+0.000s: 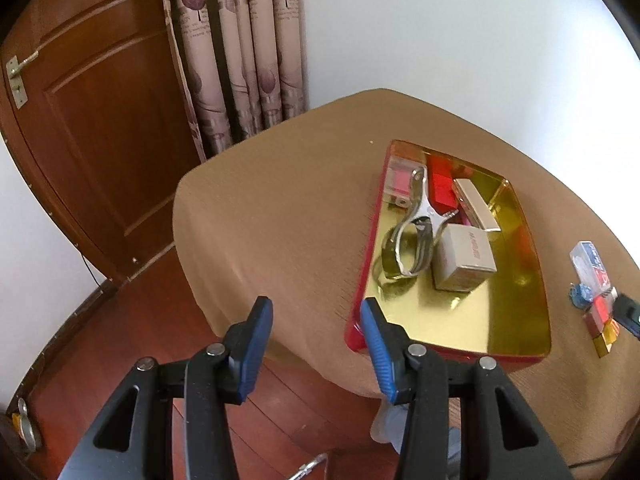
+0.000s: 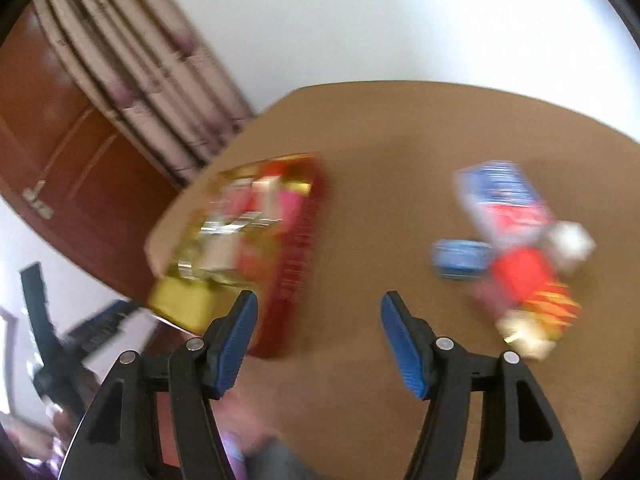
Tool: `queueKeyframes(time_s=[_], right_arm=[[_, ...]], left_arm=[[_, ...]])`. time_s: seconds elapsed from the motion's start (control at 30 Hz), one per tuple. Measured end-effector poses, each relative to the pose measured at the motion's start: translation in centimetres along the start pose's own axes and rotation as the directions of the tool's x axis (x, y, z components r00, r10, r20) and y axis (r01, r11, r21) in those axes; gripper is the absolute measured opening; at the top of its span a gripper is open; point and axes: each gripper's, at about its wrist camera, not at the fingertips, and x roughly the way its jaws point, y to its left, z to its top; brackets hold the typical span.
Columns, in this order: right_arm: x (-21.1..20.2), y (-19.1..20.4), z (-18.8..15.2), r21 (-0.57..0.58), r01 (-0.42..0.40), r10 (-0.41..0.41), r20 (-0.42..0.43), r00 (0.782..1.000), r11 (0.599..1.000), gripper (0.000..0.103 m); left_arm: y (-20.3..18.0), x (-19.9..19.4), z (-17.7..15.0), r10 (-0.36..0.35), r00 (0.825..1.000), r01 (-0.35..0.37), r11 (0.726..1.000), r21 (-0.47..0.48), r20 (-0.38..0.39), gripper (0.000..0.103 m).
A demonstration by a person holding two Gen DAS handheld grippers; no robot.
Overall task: Organize rigid objects
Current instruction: 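Lower the beige MARUBI box into the tin and open the right tool, then grasp the clear blue-and-red floss box with the right tool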
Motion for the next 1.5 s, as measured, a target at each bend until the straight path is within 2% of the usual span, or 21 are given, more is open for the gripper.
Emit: queueKeyframes(time_s=[0.07, 0.1, 0.17, 0.23, 0.3, 0.4, 0.47, 0.57, 0.67, 0.7, 0.73, 0.77, 0.87, 0.93, 1.0, 1.07, 1.2, 1.27, 1.3, 1.37, 1.5], right_arm=[[-0.7, -2.6, 1.1, 0.011, 0.098, -0.098, -0.004, 0.995, 0.995, 0.068], [-0.9, -4.0, 2.1, 0.024, 0.115, -0.114, -0.019, 0.993, 0.993, 0.077], [-0.8, -5.6, 4.3, 0.021, 0.164, -0.163, -0.031, 0.986, 0.986, 0.084], [0.4, -6.5, 6.8, -0.007, 0.197, -0.197, -0.058, 0.979, 0.980, 0.098], [2.6, -7.3, 8.7, -0.027, 0.196, -0.198, -0.117, 0.973, 0.980, 0.098], [5.6, -8.0, 10.4, -0.090, 0.276, -0.288, -0.170, 0.942, 0.957, 0.098], [7.3, -8.8, 10.8, -0.106, 0.264, -0.281, -0.218, 0.935, 0.959, 0.098], [9.5, -9.6, 11.4, -0.146, 0.294, -0.323, -0.257, 0.911, 0.945, 0.098], [11.7, -10.7, 11.5, -0.126, 0.262, -0.290, -0.321, 0.902, 0.957, 0.098], [12.4, -11.0, 11.4, -0.123, 0.258, -0.285, -0.340, 0.896, 0.958, 0.095], [12.8, -11.3, 11.3, -0.127, 0.260, -0.289, -0.342, 0.894, 0.957, 0.072], [13.2, -11.5, 11.3, -0.130, 0.256, -0.286, -0.346, 0.894, 0.958, 0.061], [12.8, -11.0, 11.4, -0.153, 0.260, -0.297, -0.312, 0.902, 0.953, 0.059], [11.3, -10.7, 11.5, -0.154, 0.265, -0.298, -0.254, 0.920, 0.952, 0.059], [7.4, -10.8, 11.7, -0.098, 0.223, -0.236, -0.158, 0.959, 0.970, 0.059], [3.3, -11.7, 10.6, -0.056, 0.219, -0.223, -0.081, 0.971, 0.974, 0.059], [-4.0, -15.1, 5.7, 0.043, 0.256, -0.257, 0.011, 0.966, 0.966, 0.059], [-5.9, -16.8, 2.6, 0.075, 0.293, -0.294, -0.004, 0.956, 0.953, 0.059], [-6.4, -17.3, 1.1, 0.076, 0.339, -0.339, -0.015, 0.941, 0.938, 0.059], [-7.2, -18.1, -1.1, 0.078, 0.390, -0.389, -0.034, 0.921, 0.917, 0.059], [-8.7, -20.8, -5.2, 0.140, 0.412, -0.407, -0.062, 0.911, 0.900, 0.059]], left_arm=[[-0.3, -0.2, -0.1, -0.002, 1.000, 0.002, 1.000, 0.002, 0.002, 0.047], [-0.5, -0.3, -0.2, 0.002, 1.000, -0.002, 1.000, 0.008, 0.008, 0.047], [-0.8, -0.5, -0.3, 0.019, 1.000, -0.019, 1.000, 0.024, 0.021, 0.047], [-1.3, -0.5, -0.3, 0.035, 0.999, -0.036, 0.998, 0.043, 0.025, 0.047], [-1.7, -0.3, -0.3, 0.046, 0.999, -0.047, 0.997, 0.059, 0.020, 0.047], [-2.1, 0.0, -0.3, 0.067, 0.998, -0.068, 0.994, 0.084, 0.019, 0.047], [-2.3, 0.3, -0.4, 0.077, 0.997, -0.078, 0.992, 0.095, 0.015, 0.047], [-2.5, 0.7, -0.4, 0.078, 0.997, -0.078, 0.991, 0.106, 0.006, 0.047], [-2.9, 0.8, -0.4, 0.091, 0.996, -0.091, 0.988, 0.124, 0.013, 0.048], [-3.0, 0.9, -0.4, 0.094, 0.995, -0.095, 0.987, 0.130, 0.014, 0.048], [-3.2, 0.9, -0.4, 0.100, 0.995, -0.101, 0.986, 0.136, 0.017, 0.048], [-3.3, 0.8, -0.5, 0.104, 0.994, -0.106, 0.984, 0.142, 0.021, 0.048], [-3.7, 0.6, -0.6, 0.082, 0.996, -0.085, 0.984, 0.156, 0.029, 0.048], [-3.9, 0.0, -0.7, 0.053, 0.997, -0.061, 0.985, 0.159, 0.053, 0.048], [-4.3, -1.1, -0.8, 0.028, 0.994, -0.046, 0.983, 0.177, 0.102, 0.048], [-5.0, -2.1, -1.0, -0.015, 0.991, -0.014, 0.977, 0.211, 0.136, 0.048], [-8.1, -3.9, -2.2, -0.152, 0.978, 0.094, 0.931, 0.354, 0.140, 0.048], [-10.4, -4.7, -3.1, -0.200, 0.973, 0.129, 0.885, 0.448, 0.113, 0.048], [-11.6, -5.0, -3.5, -0.229, 0.969, 0.158, 0.862, 0.482, 0.093, 0.048], [-14.5, -5.6, -4.2, -0.292, 0.956, 0.223, 0.798, 0.560, 0.036, 0.048], [-19.4, -5.7, -3.4, -0.347, 0.937, 0.289, 0.730, 0.620, -0.028, 0.049]])
